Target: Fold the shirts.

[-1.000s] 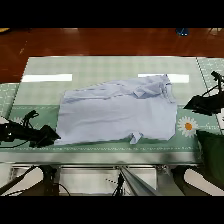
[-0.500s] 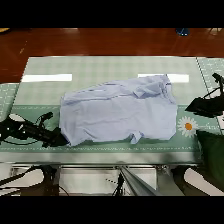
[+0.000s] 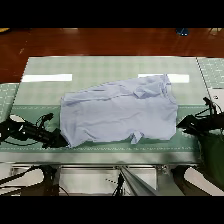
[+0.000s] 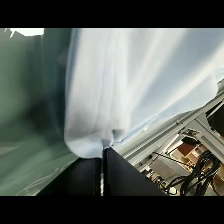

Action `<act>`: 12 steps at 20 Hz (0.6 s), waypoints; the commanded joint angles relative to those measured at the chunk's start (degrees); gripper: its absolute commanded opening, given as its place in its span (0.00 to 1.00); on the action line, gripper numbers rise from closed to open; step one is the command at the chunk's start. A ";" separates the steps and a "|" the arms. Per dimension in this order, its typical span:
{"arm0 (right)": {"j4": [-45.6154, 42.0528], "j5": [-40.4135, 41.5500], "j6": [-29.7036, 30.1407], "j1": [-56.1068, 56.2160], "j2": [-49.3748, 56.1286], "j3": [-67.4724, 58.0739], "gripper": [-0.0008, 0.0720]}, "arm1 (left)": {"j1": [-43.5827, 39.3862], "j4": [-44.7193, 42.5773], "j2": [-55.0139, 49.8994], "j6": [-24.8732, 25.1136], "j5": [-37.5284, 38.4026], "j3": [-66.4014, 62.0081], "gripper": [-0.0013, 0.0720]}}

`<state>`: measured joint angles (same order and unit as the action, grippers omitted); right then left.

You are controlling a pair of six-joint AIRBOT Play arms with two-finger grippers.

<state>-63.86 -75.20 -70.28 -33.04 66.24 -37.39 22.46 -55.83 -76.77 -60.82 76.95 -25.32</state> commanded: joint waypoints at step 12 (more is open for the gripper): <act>23.50 2.49 14.82 -0.35 -0.04 6.97 0.05 | 0.02 9.66 0.76 4.63 2.62 -9.46 0.04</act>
<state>-48.86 -66.04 -63.18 -33.39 66.24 -27.62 22.44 -47.83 -76.60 -56.31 71.96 -30.04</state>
